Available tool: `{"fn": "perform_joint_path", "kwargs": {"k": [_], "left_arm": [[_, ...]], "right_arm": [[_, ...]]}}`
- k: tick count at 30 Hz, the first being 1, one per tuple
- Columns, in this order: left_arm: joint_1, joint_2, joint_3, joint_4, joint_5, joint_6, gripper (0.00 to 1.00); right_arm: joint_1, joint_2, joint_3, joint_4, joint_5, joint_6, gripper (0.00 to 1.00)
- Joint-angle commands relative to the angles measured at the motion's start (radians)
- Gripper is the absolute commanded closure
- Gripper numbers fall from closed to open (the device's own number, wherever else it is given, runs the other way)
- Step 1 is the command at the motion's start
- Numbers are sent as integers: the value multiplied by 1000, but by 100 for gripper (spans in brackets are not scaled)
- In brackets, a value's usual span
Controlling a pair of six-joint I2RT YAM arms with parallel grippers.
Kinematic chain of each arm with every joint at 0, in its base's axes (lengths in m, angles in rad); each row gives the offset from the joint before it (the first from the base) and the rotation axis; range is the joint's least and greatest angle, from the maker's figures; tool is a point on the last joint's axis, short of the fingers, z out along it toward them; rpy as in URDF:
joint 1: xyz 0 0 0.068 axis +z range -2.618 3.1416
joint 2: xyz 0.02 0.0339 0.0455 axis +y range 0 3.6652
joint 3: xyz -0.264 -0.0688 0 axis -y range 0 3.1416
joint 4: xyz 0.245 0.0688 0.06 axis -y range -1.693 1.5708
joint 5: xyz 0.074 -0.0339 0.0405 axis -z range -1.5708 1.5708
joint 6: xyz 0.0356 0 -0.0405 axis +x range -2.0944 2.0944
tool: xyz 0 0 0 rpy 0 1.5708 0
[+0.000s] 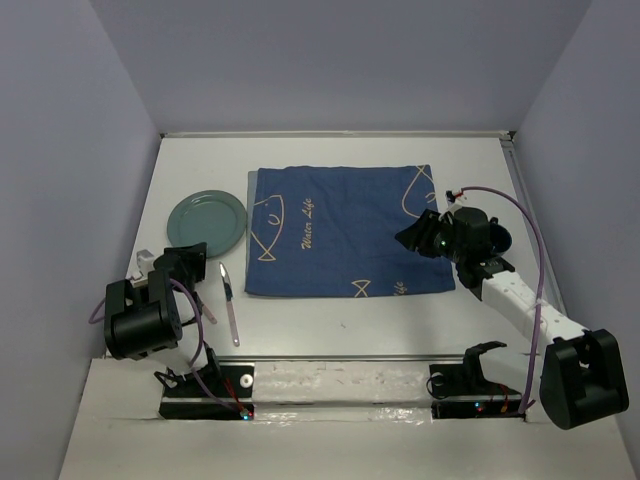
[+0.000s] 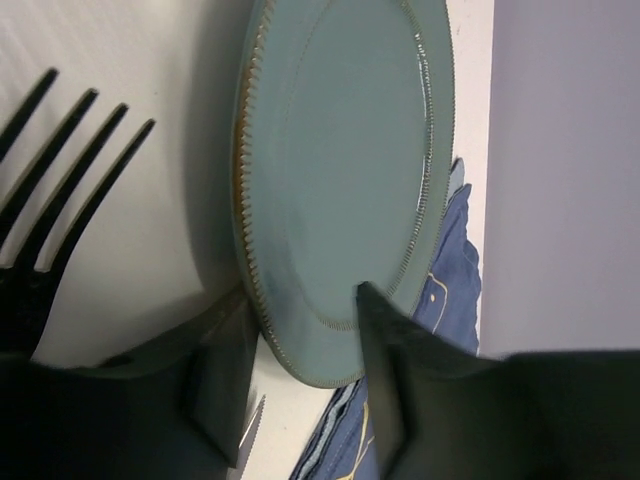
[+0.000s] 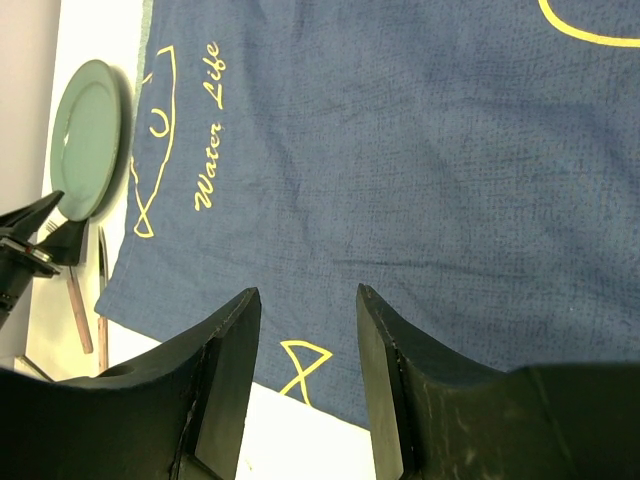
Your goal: Set the dinner table for one person
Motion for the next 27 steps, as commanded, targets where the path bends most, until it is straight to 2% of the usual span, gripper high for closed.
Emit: {"fn": "perform_joint_path", "kwargs": {"k": [1,3,4,8,15,20,27], "left_arm": [[1,4,-21,34,-29,-12,55],[-1,4,-21,36,-27,-9,66],[-1,4,-21,36,-26,-9,79],[1,7,-29,51,-24,-17,100],[-1,19,-79,212,7,-24,100],[-1,-78,-102,303,17,-76,100],[1,-375,-6,122,-52,-41,100]], "right_arm": [[6,-22,-4,48,-4,3,51],[6,-31,-7,46,-3,3,52],[6,-33,-7,48,-3,1,52],[6,-33,-8,48,-4,3,52],[6,-27,-7,48,-12,1,52],[6,-13,4,52,-43,-3,52],[15,-4,18,57,-72,-22,48]]}}
